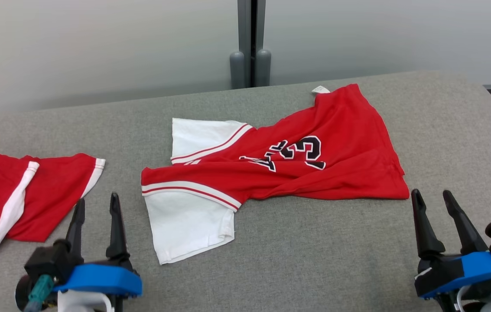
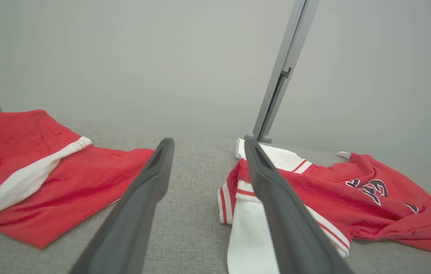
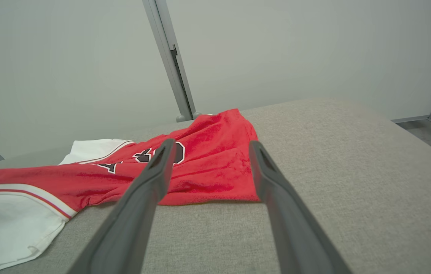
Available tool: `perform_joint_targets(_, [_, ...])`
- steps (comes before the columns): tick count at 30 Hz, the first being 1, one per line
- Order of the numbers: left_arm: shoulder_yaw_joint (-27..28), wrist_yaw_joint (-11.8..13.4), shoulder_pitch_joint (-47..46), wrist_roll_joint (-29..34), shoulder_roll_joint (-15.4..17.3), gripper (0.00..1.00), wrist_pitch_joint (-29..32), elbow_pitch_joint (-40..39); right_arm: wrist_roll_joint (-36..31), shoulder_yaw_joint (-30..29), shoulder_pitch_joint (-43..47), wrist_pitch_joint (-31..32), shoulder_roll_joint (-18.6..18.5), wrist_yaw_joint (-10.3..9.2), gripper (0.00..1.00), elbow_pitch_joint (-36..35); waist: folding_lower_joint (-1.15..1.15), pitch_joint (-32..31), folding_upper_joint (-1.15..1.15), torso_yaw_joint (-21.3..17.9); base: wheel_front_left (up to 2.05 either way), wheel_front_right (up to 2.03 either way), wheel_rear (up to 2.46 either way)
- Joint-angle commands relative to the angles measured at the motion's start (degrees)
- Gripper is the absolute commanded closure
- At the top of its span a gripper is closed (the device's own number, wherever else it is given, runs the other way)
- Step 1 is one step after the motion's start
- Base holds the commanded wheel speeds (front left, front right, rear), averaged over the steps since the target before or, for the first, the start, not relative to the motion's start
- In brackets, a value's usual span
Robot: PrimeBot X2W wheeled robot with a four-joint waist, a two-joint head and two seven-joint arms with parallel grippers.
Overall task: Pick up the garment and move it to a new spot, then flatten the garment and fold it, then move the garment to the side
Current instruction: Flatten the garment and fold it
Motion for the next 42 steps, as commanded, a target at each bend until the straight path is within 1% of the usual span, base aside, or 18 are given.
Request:
perform_joint_targets(1, [0.4,-0.5,1.5,0.7,-0.3,0.0,-0.2,-0.5,-0.4,-0.4,1.2,0.0,-0.1,0.01,0.0,0.2,0.0,-0.4,0.0,0.0,0.0,0.0,0.0])
perform_joint_targets(7, [1.4,-1.2,5.5,2.2,-0.7,0.0,-0.2,-1.7,-0.7,-2.1,3.3,0.8,-0.1,0.01,0.0,1.1,0.0,-2.5,0.0,0.5,0.0,0.0,0.0])
perform_joint_targets(13, [1.5,-1.3,8.1,3.1,-0.7,0.0,-0.3,-1.3,-0.7,-2.7,4.7,0.7,-0.1,0.01,0.0,1.7,0.0,-4.2,0.0,0.6,0.0,0.0,0.0])
perform_joint_targets(27, [1.0,-1.2,7.1,2.5,-0.6,0.0,-0.3,-0.3,-4.9,2.2,3.3,-2.7,-0.1,0.01,0.0,0.5,0.0,-4.0,0.0,1.0,0.0,0.0,0.0])
perform_joint_targets(42, [0.0,-1.7,6.3,1.9,-0.7,0.0,-0.2,1.1,-5.0,3.1,2.0,-2.3,-0.1,0.01,0.0,2.5,0.0,-3.7,0.0,2.5,0.0,0.0,0.0])
